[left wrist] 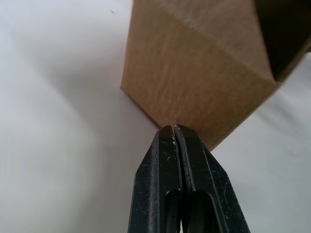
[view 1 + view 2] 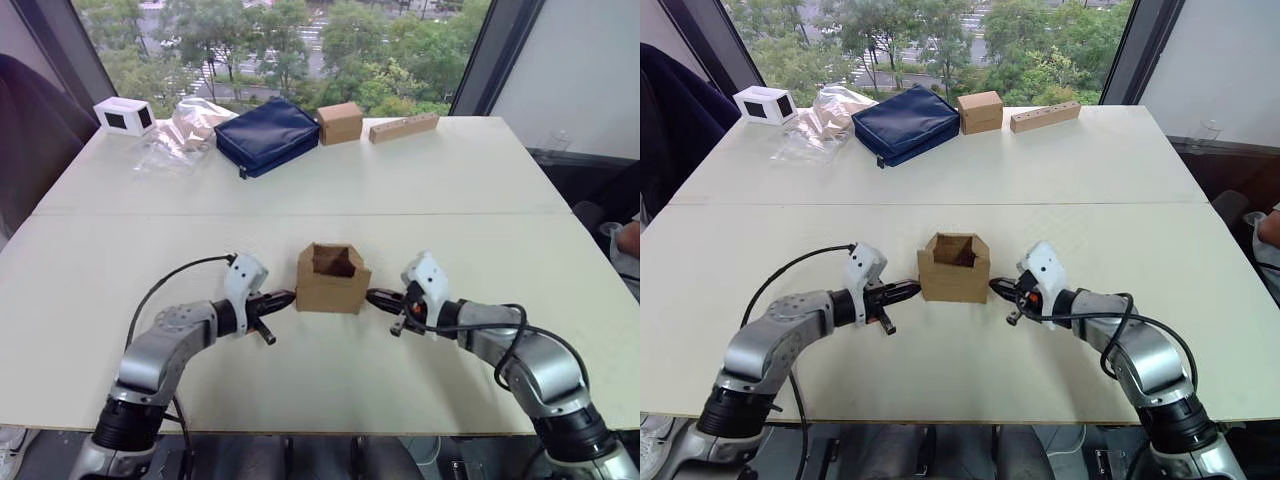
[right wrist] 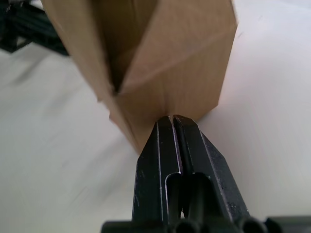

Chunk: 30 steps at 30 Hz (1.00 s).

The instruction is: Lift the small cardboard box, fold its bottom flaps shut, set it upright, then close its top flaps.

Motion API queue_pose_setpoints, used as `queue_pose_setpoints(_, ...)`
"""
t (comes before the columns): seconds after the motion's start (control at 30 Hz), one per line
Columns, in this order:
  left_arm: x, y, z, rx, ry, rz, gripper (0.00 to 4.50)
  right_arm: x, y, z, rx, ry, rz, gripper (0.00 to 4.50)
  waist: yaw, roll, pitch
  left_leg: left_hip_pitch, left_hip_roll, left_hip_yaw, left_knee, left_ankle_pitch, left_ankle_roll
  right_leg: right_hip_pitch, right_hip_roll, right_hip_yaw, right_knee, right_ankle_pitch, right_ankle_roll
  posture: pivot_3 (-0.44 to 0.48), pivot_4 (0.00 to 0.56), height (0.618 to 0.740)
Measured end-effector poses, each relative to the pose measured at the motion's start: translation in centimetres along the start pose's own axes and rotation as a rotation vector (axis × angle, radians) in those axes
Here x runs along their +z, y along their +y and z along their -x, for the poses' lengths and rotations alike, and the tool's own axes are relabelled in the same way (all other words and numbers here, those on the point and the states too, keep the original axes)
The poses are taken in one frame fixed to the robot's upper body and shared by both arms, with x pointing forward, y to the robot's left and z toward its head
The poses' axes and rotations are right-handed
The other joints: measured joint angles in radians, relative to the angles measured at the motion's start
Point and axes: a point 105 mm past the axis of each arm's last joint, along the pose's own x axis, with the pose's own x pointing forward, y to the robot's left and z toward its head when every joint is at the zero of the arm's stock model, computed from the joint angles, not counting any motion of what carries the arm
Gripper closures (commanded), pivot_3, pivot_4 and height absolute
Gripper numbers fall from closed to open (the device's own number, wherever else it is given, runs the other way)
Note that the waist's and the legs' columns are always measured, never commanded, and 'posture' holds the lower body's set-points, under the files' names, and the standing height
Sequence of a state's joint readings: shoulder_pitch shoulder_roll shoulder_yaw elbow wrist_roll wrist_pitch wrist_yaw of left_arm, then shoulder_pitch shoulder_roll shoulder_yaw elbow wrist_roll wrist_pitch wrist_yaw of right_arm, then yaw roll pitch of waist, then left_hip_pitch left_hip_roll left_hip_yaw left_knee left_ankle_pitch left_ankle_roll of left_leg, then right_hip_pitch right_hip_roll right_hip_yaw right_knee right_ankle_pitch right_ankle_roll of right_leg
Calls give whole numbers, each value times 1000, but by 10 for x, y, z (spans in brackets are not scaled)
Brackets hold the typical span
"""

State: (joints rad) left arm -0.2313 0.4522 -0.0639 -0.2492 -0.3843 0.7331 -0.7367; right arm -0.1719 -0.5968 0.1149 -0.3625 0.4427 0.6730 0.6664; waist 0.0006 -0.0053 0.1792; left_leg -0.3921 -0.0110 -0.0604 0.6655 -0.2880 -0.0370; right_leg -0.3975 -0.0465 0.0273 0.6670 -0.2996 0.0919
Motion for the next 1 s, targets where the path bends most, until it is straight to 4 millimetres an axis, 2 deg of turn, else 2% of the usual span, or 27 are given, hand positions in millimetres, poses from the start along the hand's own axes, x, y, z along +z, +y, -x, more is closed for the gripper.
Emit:
queue_pose_setpoints(0.13,-5,-1,4,-1,19,3,4479,0,7,1,24,2,-5,4500,-10,0,0,0,0,0,0,0,0,0,0,0,0,0,0,0,150,740)
queue_pose_setpoints(0.37,-6,-6,6,-24,29,15,4479,-2,8,4,17,14,-15,4500,-12,0,0,0,0,0,0,0,0,0,0,0,0,0,0,0,150,740)
queue_pose_setpoints(0.5,-7,-7,7,-42,36,26,4479,-2,5,5,5,14,-4,4500,-12,0,0,0,0,0,0,0,0,0,0,0,0,0,0,0,150,740)
queue_pose_setpoints(0.67,-3,-4,22,-90,63,34,4479,6,-12,18,-60,19,63,4500,-13,0,0,0,0,0,0,0,0,0,0,0,0,0,0,0,150,740)
queue_pose_setpoints(0.83,29,12,40,-101,20,-1,4479,19,-20,33,-65,7,97,4500,-12,0,0,0,0,0,0,0,0,1,1,-1,-1,0,0,0,150,740)
queue_pose_setpoints(0.9,48,19,42,-106,-27,-8,4479,35,-23,38,-58,-48,84,4500,-11,0,0,0,0,0,0,0,0,1,1,-1,-1,0,0,0,150,740)
queue_pose_setpoints(1.0,73,16,41,-151,-77,-40,4479,64,-22,43,-27,-137,92,4500,-13,0,0,0,0,0,0,0,0,1,1,-1,-1,0,0,0,150,740)
